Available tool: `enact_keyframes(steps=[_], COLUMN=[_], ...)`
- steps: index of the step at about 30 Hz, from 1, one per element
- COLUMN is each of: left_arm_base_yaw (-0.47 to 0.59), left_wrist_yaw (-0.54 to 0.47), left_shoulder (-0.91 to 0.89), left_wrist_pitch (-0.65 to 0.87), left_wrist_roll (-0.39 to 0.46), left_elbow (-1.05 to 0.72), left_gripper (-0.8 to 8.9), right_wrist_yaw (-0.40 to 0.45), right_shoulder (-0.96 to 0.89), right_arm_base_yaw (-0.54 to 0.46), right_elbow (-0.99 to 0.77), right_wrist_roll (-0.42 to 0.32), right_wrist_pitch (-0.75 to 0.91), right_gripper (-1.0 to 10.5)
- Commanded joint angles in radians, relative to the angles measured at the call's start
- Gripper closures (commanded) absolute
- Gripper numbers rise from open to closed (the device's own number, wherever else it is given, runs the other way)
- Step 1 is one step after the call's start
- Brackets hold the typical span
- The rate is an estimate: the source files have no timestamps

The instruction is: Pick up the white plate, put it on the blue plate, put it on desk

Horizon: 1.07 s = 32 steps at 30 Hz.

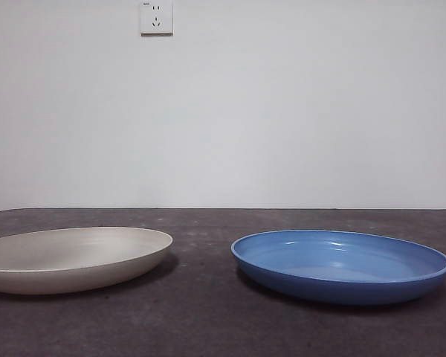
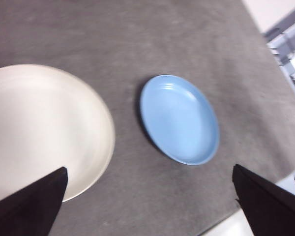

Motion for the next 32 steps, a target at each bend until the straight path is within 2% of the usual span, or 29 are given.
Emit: enact_keyframes(steps=[1,5,9,14,21,32], left_arm_base_yaw=[0.047,0.136,0.224,0.292,0.338,0.343], left_wrist_yaw=[0.003,0.023,0.106,0.113,0.114,0.114], left_shoulder=[0.069,0.193,0.317,0.467,0.654,0.865], left_wrist_pitch=[-0.033,-0.084,-0.101,-0.076,-0.051,0.061], left_wrist_roll=[0.049,0.085,0.127,0.172,0.206,0.205], left_elbow=[0.062,0.117,0.137,0.137,0.137,0.137], left_gripper=[1.26,1.26,1.26,1.26,1.26,1.28], right_wrist_yaw=[-0.018,-0.019,-0.02,-0.036,-0.042,-0.042], right_shoulder=[0.003,0.003,0.003,0.003,0.003,0.003], right_arm_base_yaw=[0.003,0.003,0.003,0.004,0.003,0.003], right_elbow=[0.015,0.015,0.016,0.016,0.016,0.016], right_wrist_roll=[-0.006,0.003,0.013,0.016,0.017,0.017], right_wrist_pitch=[-0.006,-0.009,-0.009,-0.009,-0.009,-0.012], right_gripper=[3.6,3.6,3.6,3.6,3.6,3.6])
